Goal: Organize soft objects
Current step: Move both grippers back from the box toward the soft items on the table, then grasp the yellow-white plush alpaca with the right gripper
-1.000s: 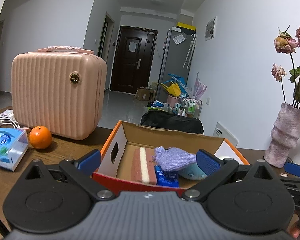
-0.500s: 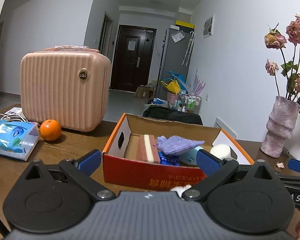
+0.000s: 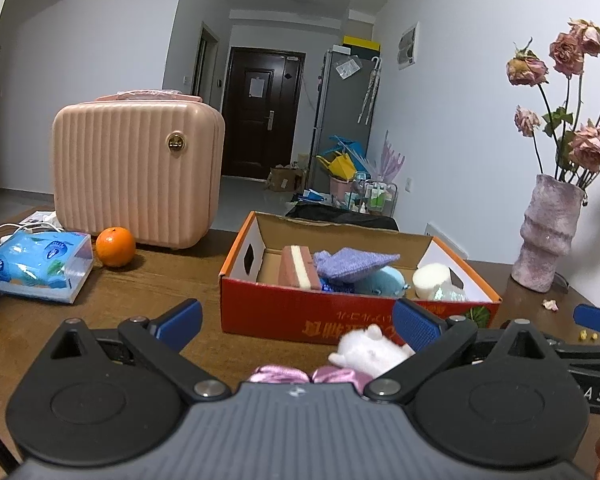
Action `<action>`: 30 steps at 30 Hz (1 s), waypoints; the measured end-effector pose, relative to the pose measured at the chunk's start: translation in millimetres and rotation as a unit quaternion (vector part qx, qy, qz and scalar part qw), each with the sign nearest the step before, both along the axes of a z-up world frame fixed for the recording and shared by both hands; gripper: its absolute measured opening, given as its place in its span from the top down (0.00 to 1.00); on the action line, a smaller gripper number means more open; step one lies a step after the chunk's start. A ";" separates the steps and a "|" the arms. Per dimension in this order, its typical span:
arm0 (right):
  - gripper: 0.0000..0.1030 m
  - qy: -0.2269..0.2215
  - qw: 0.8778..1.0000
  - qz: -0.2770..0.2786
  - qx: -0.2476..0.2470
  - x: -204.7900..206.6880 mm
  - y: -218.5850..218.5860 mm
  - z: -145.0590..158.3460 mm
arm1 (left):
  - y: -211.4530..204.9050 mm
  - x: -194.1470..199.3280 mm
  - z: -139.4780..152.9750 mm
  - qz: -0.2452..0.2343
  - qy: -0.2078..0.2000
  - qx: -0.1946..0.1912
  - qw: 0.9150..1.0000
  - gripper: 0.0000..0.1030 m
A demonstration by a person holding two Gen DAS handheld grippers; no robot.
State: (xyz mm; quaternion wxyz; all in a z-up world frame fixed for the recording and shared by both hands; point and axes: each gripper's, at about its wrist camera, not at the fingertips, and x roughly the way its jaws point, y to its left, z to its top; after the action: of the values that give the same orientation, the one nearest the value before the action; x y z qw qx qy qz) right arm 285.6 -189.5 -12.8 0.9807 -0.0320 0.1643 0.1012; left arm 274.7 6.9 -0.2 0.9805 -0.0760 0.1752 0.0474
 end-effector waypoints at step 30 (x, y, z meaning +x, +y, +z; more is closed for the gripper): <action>0.00 0.017 0.999 0.034 -0.014 -51.2 -0.6 -21.2 | 10.0 -57.2 -17.9 -0.031 0.039 0.021 0.999 0.00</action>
State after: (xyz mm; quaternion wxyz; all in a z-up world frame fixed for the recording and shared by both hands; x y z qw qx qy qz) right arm 234.5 -190.1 -34.0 0.9731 -0.0495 0.1811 0.1331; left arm 217.5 16.9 -18.1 0.9753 -0.0482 0.2142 0.0240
